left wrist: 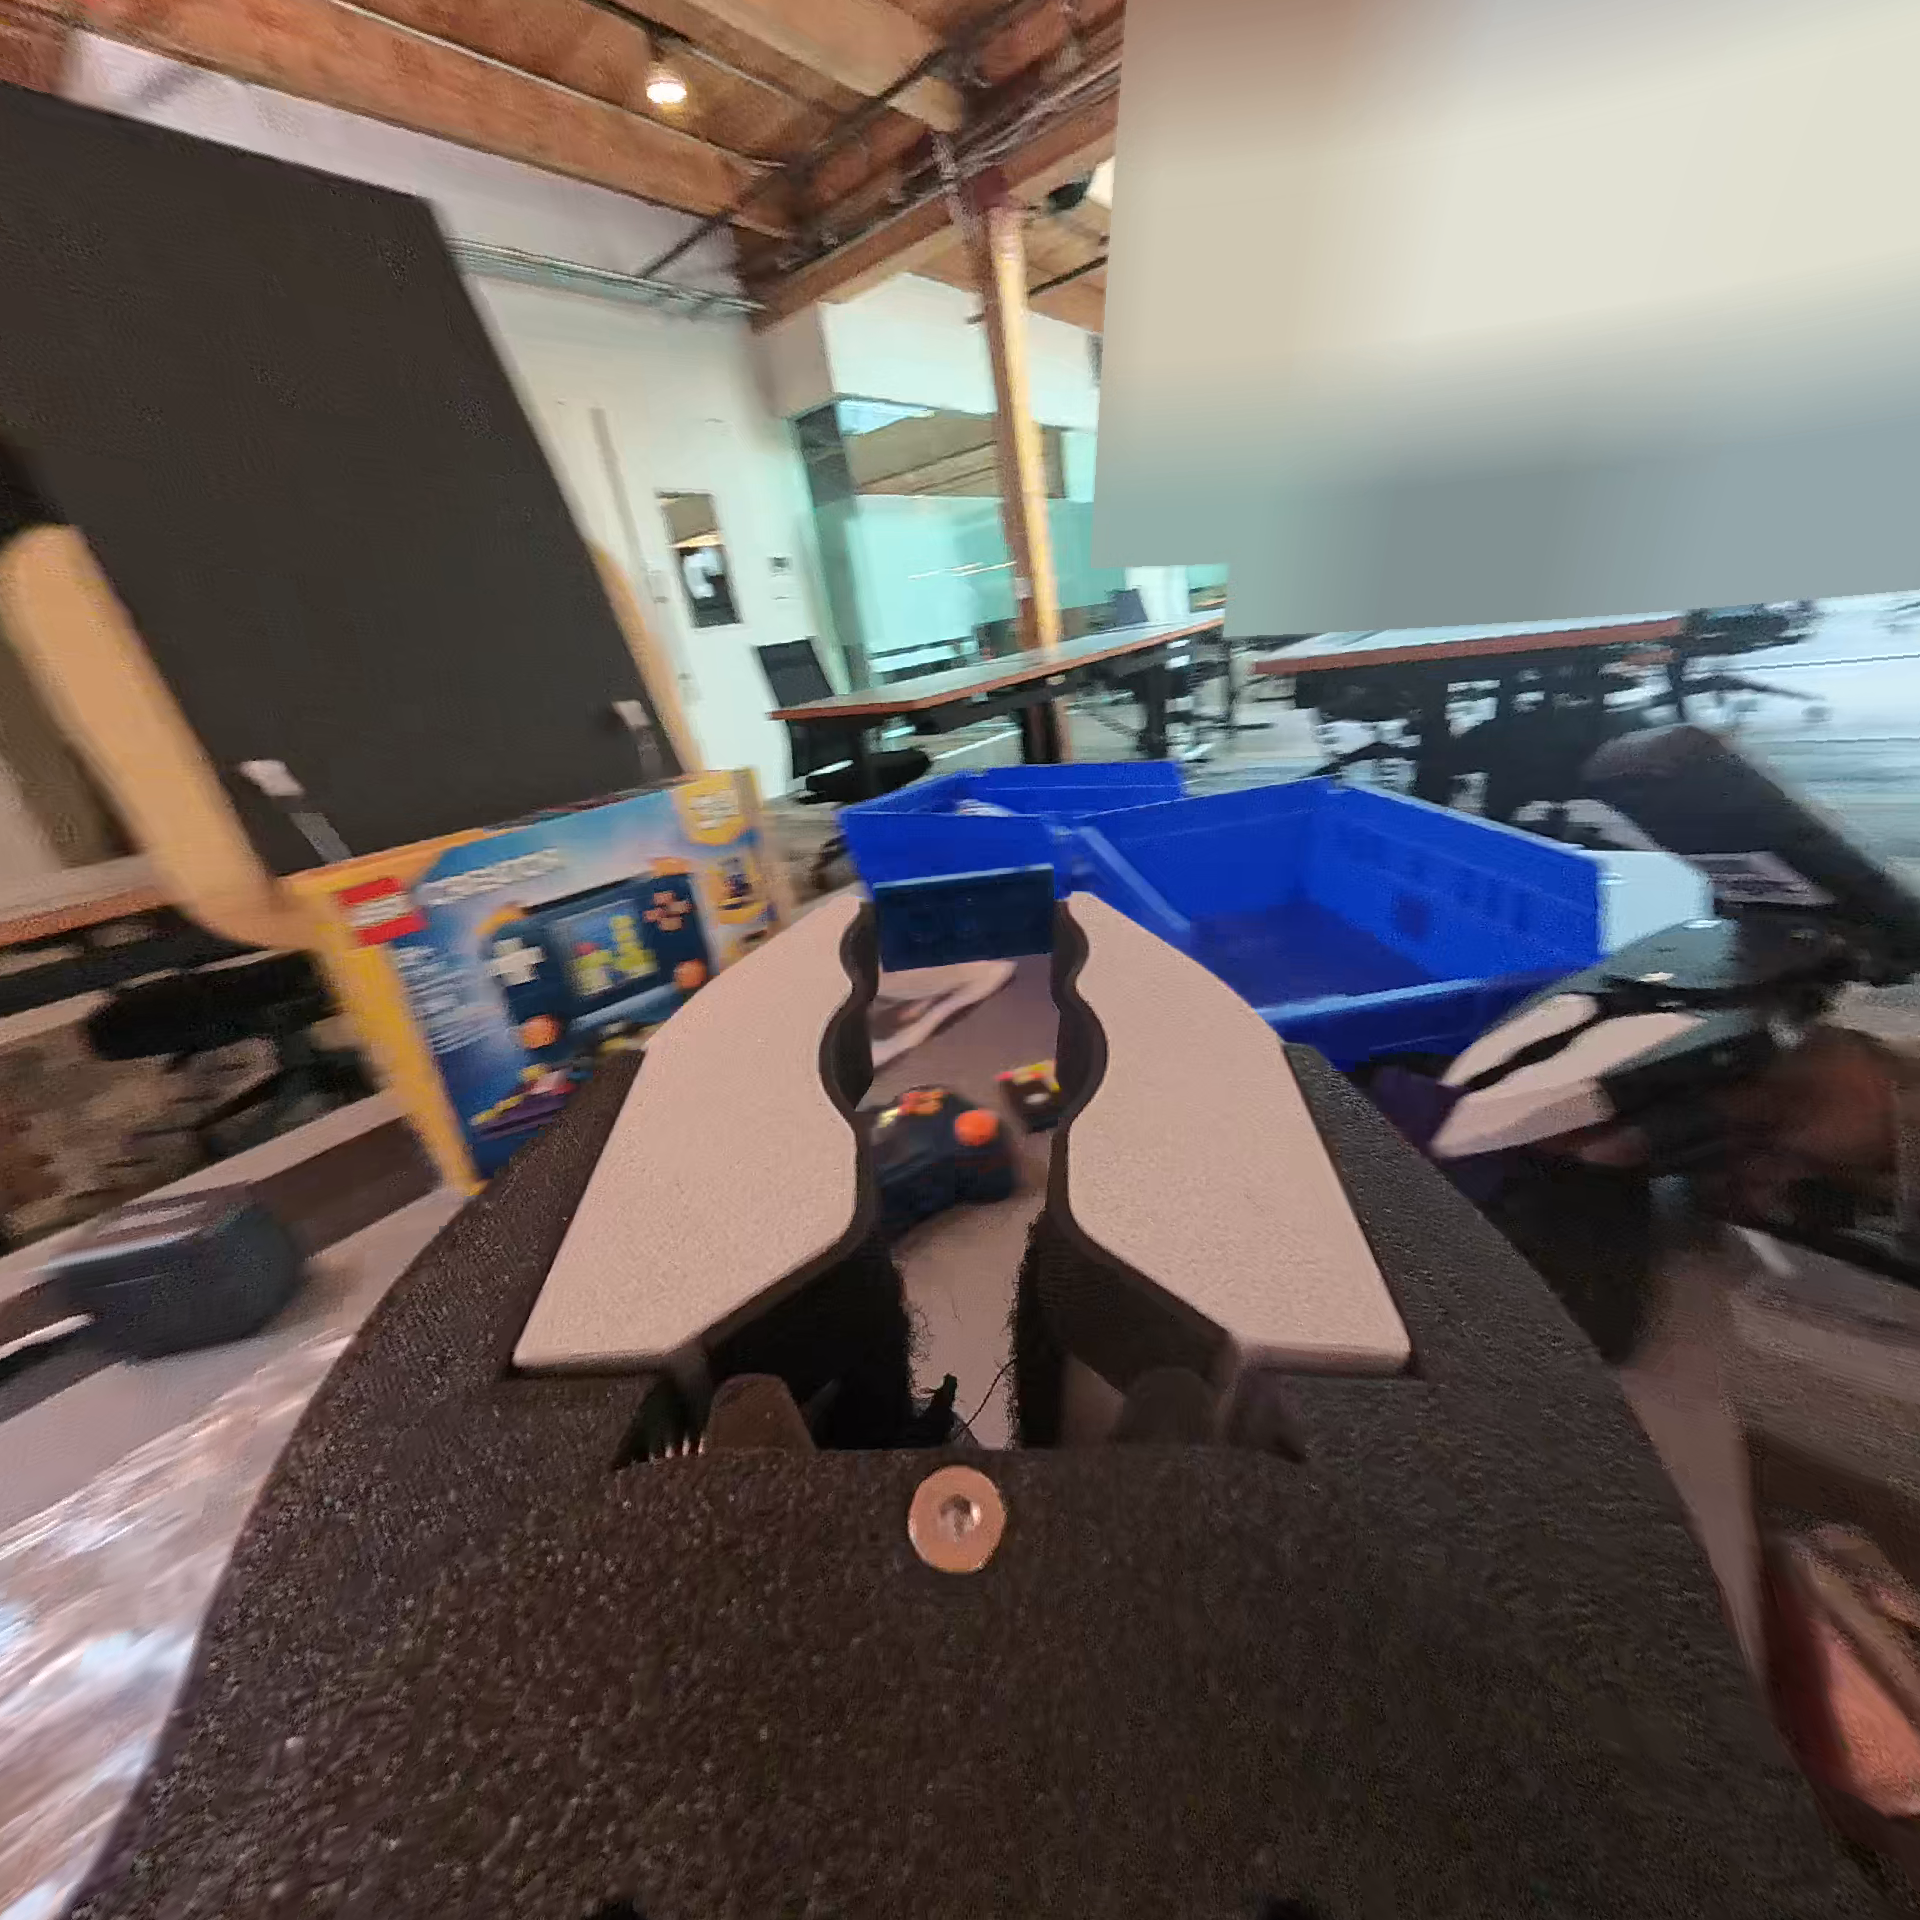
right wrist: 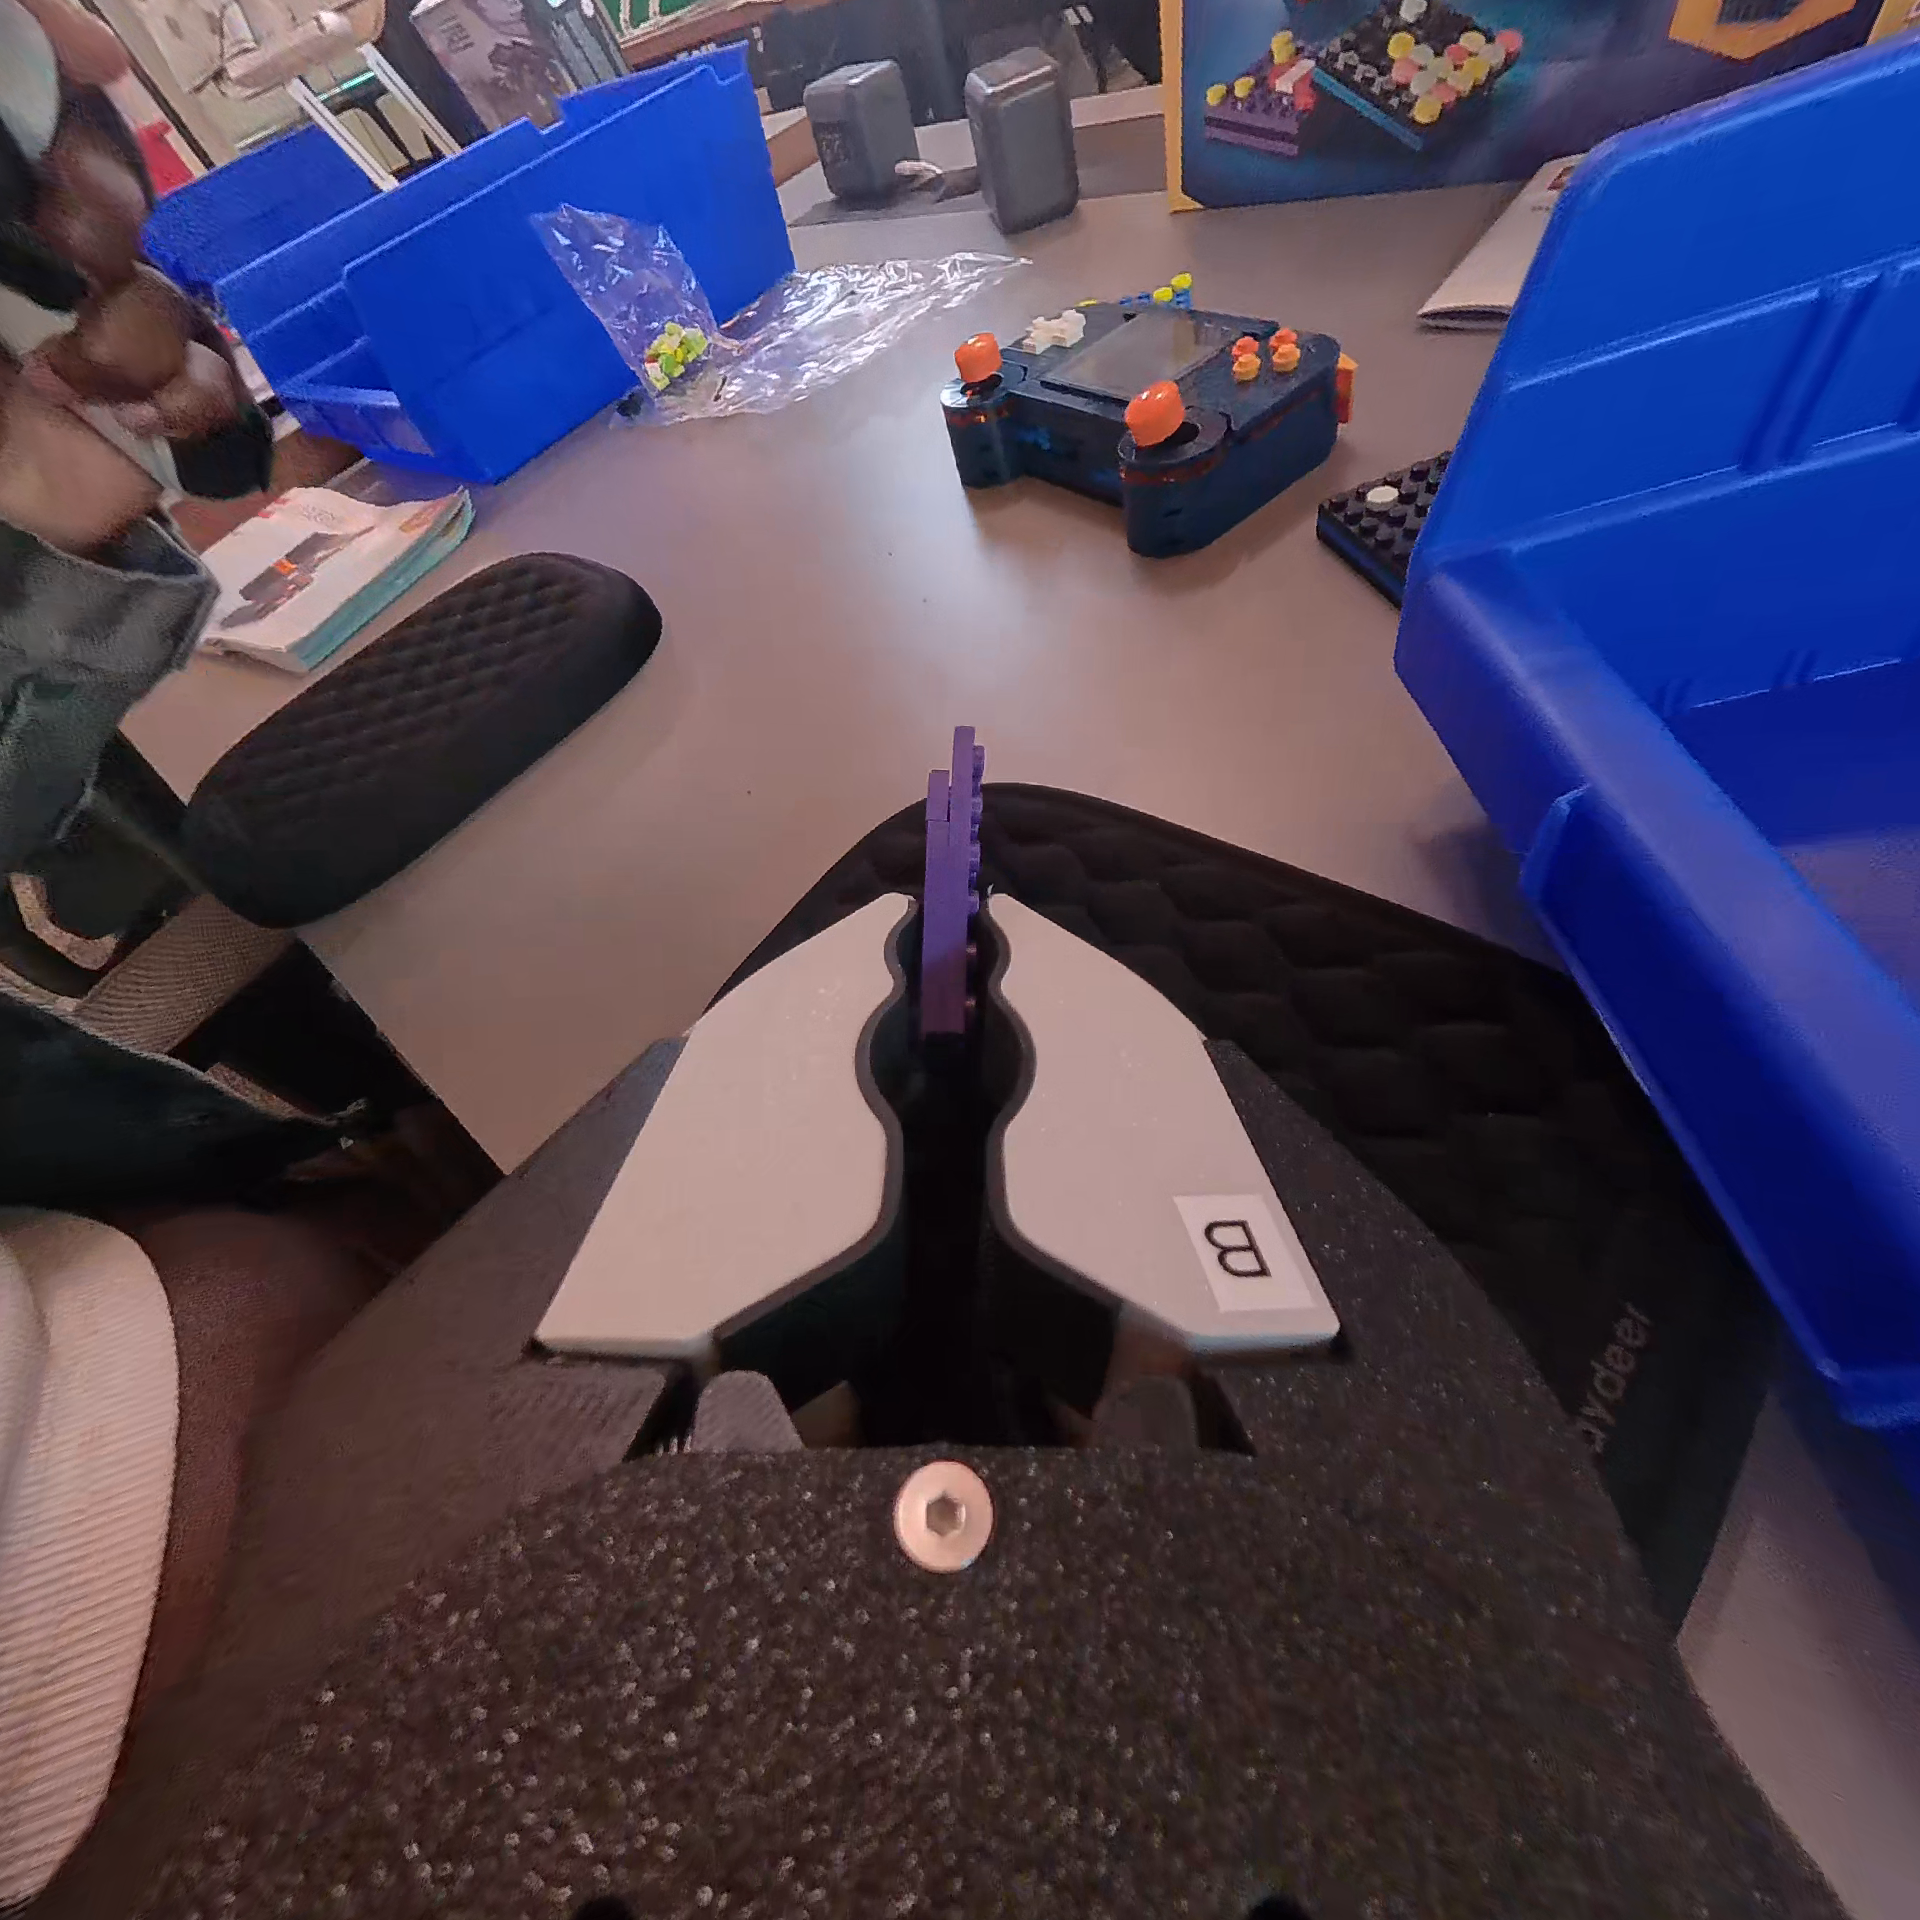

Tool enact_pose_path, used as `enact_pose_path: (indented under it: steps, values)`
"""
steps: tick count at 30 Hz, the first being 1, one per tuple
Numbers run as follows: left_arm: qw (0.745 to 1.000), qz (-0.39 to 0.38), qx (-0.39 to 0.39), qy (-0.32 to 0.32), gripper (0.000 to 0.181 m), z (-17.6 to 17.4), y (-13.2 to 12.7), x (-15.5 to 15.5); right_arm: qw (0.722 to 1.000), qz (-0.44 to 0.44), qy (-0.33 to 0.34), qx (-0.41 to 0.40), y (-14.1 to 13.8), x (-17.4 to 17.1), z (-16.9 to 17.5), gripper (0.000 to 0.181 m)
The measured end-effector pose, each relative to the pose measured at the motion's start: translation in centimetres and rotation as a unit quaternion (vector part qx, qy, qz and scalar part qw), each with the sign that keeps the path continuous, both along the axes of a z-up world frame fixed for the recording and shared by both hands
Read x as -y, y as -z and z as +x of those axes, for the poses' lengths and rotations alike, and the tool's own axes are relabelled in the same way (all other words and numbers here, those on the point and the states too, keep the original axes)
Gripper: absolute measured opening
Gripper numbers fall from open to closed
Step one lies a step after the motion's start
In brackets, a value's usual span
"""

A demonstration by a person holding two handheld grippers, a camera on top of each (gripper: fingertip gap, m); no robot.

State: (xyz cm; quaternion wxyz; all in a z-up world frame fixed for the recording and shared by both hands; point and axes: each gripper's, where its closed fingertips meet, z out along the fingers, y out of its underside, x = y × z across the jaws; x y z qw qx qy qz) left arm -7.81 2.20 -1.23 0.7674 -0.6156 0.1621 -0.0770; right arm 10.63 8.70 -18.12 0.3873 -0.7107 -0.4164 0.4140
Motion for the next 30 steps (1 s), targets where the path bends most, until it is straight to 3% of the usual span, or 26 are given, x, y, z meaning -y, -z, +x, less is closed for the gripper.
enact_pose_path:
  steps: [5, 9, 14, 18, 21, 24, 26, 30]
  values:
    - [0.981, -0.031, -0.034, -0.189, 0.031, -12.5, -2.2, 3.2, 1.0, 0.001, -0.002, -0.01, -0.2, 0.1, 0.1, 0.009]
    - [0.927, -0.106, -0.057, -0.355, 0.031, -25.2, -3.2, 6.7, 1.0, 0.001, -0.005, -0.012, -0.2, 0.1, 0.0, 0.009]
    - [0.909, -0.254, 0.086, -0.32, 0.031, -34.4, 0.4, 7.3, 1.0, -0.008, -0.009, -0.014, -0.2, 0.1, 0.0, 0.009]
    - [0.878, -0.355, 0.146, -0.288, 0.032, -37.5, 4.4, 7.3, 1.0, -0.013, -0.01, -0.014, -0.2, 0.1, 0.0, 0.009]
    - [0.862, -0.384, 0.148, -0.296, 0.06, -38.8, 5.9, 7.0, 1.0, -0.016, -0.011, -0.014, -0.1, 0.1, 0.0, 0.009]
    - [0.857, -0.389, 0.135, -0.31, 0.089, -38.9, 6.0, 6.5, 1.0, -0.019, -0.012, -0.015, -0.2, 0.1, -0.1, 0.009]
    - [0.86, -0.378, 0.11, -0.325, 0.093, -38.9, 5.6, 6.1, 1.0, -0.021, -0.012, -0.015, -0.2, 0.1, -0.1, 0.009]
    - [0.899, -0.293, 0.064, -0.319, 0.108, -36.2, 2.1, 4.7, 0.999, -0.025, -0.014, -0.019, -0.2, 0.1, -0.1, 0.009]
